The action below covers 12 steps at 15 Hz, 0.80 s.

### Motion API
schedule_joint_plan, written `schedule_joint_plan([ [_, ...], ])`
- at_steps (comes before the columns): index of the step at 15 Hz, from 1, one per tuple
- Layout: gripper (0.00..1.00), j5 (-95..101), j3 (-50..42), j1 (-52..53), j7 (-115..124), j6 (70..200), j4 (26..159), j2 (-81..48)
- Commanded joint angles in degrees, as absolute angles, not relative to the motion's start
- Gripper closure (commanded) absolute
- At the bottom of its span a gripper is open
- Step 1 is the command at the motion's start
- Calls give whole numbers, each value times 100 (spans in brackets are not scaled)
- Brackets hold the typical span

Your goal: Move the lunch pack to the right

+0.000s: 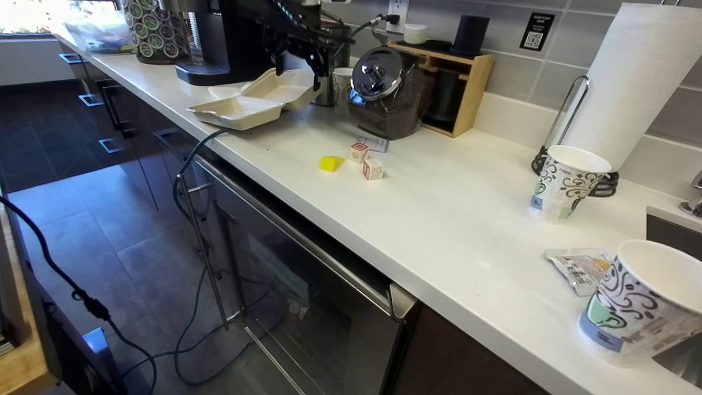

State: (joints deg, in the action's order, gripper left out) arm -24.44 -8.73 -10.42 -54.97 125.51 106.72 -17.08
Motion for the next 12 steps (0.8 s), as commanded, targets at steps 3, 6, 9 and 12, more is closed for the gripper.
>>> schedule_joint_plan([
  [3, 0, -3732, -109, -1643, -6160, 12653, 10373, -2475],
  [6, 0, -3979, -35, -1781, -6202, 12604, 10333, -2634],
  [9, 0, -4041, -48, -1898, -6160, 12212, 10320, -2651],
  [12, 23, -3974, -114, -1933, -6053, 11695, 10259, -2631],
])
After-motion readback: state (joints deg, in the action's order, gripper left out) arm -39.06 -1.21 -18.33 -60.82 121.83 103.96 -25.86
